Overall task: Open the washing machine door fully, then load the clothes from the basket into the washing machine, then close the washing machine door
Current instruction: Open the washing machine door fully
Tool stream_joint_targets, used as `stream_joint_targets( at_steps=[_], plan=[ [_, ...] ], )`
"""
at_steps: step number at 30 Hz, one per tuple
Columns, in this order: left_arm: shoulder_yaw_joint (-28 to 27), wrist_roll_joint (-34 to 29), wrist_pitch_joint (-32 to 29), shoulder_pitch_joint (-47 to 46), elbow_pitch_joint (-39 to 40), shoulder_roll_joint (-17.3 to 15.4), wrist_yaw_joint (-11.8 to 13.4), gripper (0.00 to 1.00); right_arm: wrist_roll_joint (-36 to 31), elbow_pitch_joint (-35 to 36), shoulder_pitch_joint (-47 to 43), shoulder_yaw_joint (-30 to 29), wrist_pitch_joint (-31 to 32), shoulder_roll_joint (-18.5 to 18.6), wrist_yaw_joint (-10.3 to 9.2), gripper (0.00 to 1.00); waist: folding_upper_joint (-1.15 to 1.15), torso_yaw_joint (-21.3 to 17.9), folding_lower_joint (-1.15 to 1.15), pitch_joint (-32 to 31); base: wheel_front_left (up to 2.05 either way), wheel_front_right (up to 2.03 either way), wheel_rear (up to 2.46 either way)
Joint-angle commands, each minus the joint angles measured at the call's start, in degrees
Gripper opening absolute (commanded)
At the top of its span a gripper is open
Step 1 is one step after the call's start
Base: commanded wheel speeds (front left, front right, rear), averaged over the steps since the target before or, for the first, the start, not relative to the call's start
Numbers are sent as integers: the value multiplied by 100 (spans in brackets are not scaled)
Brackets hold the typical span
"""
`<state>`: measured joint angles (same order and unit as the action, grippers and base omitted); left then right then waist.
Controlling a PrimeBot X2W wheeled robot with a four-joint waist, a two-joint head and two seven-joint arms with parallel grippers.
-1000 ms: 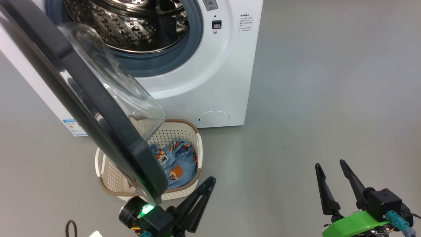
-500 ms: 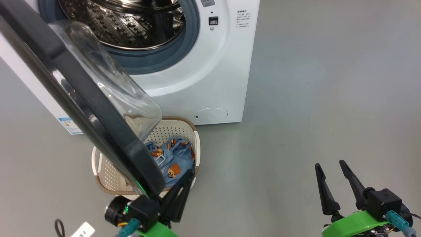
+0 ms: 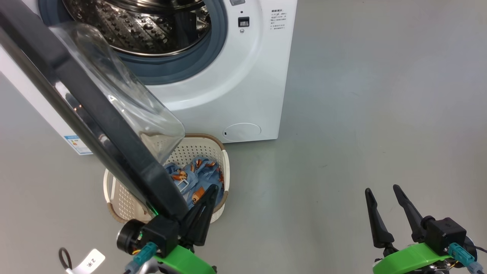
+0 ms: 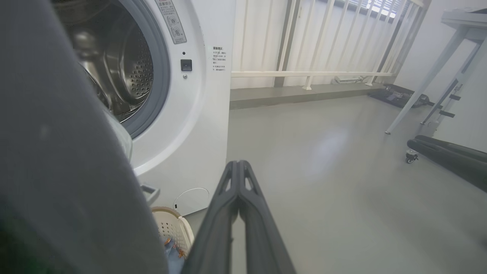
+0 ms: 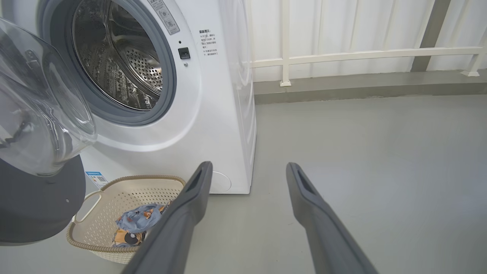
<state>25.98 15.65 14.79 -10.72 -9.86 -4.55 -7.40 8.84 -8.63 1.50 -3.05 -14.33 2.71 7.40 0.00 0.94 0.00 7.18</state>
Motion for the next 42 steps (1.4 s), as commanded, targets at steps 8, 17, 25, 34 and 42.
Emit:
stream_joint_targets(
  at_steps=[8, 17, 25, 34, 42],
  plan=[
    [-394, 101, 21, 13, 81, 45, -9, 0, 59, 68, 161, 146, -67, 17, 9, 100, 0, 105, 0, -38, 0, 0, 0],
    [-511, 101, 21, 107, 63, 91, -9, 0, 77, 28, 140, 168, -67, 17, 9, 100, 0, 197, 0, -59, 0, 0, 0],
    [-749, 29, 21, 185, 42, 129, -9, 0, 115, 3, 126, 161, -67, 17, 9, 100, 0, 269, 0, -59, 0, 0, 0],
    [-920, -31, 21, 243, 43, 158, -9, 0, 180, -37, 134, 154, -67, 17, 9, 100, 0, 342, 0, -50, 0, 0, 0],
    [-407, 129, 21, 56, 285, 166, -9, 0, 208, -57, 177, 201, -67, 17, 9, 100, 0, 313, 0, -44, 0, 0, 0]
  ],
)
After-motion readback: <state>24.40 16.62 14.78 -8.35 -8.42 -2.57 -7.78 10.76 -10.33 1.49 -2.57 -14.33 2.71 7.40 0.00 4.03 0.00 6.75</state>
